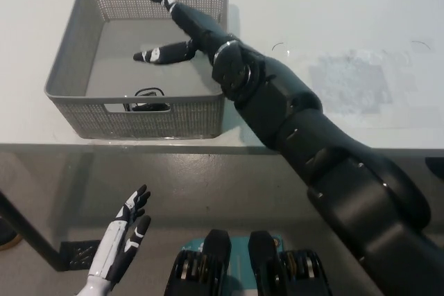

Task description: Use the right hand to pick up a webcam and put it into a container on the left side

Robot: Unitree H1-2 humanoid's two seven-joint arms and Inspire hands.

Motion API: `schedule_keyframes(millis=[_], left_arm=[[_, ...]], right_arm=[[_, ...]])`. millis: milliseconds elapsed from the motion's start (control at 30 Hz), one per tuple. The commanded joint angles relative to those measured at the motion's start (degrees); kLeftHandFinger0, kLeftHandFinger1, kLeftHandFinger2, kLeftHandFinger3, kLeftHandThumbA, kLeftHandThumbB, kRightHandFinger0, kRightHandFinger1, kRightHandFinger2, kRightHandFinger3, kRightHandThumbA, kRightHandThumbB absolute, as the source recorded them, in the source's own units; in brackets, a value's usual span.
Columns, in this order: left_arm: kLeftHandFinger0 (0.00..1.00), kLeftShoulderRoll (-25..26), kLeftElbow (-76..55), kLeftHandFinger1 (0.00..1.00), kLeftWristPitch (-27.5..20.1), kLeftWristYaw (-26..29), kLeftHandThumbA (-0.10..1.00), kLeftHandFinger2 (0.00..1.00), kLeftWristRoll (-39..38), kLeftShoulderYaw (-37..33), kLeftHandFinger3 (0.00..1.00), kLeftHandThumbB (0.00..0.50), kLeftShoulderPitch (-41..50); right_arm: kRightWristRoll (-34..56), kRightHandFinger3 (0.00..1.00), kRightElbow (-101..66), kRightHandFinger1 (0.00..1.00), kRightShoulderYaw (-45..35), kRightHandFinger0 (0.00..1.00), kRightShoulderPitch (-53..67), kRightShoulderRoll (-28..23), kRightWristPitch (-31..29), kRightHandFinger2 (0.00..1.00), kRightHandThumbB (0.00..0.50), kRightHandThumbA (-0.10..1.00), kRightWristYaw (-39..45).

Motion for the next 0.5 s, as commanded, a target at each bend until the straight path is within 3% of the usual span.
schedule_keyframes(millis=[0,100,167,200,333,467], left_arm=[[1.0,0.91,-1.07,1.0,-2.05,0.1,0.95,1.0,-0.05,-0.06,1.0,0.038,-0.77],[1.0,1.22,-1.09,1.0,-2.17,0.01,0.95,1.0,0.15,-0.2,1.0,0.031,-0.68],[1.0,1.26,-0.81,1.0,-2.13,0.0,0.94,1.0,0.09,-0.21,1.0,0.041,-0.8],[1.0,1.29,-0.7,1.0,-2.14,-0.12,0.94,1.0,-0.15,-0.2,1.0,0.044,-0.83],[1.0,1.32,0.0,1.0,-2.88,0.59,0.95,1.0,0.85,-0.19,1.0,0.053,-1.04],[1.0,1.61,0.18,1.0,-2.91,0.33,0.96,1.0,0.28,0.03,1.0,0.069,-1.21]], right_arm=[[3.43,1.0,-7.8,1.0,-2.76,1.0,-3.77,-2.69,-1.21,1.0,0.408,1.0,0.43],[5.67,1.0,-15.49,1.0,-5.75,1.0,-2.47,-4.92,-2.8,1.0,0.352,1.0,1.4],[5.77,1.0,-21.31,1.0,-6.47,1.0,-1.46,-6.38,-0.77,1.0,0.406,1.0,2.51],[5.99,1.0,-24.57,1.0,-6.93,1.0,-0.77,-7.2,0.08,1.0,0.373,1.0,2.92],[9.36,1.0,-42.96,1.0,-10.64,1.0,3.95,-10.28,6.66,1.0,0.386,1.0,5.93],[13.04,1.0,-57.98,1.0,-13.71,1.0,10.19,-11.46,9.38,1.0,0.363,1.0,6.8]])
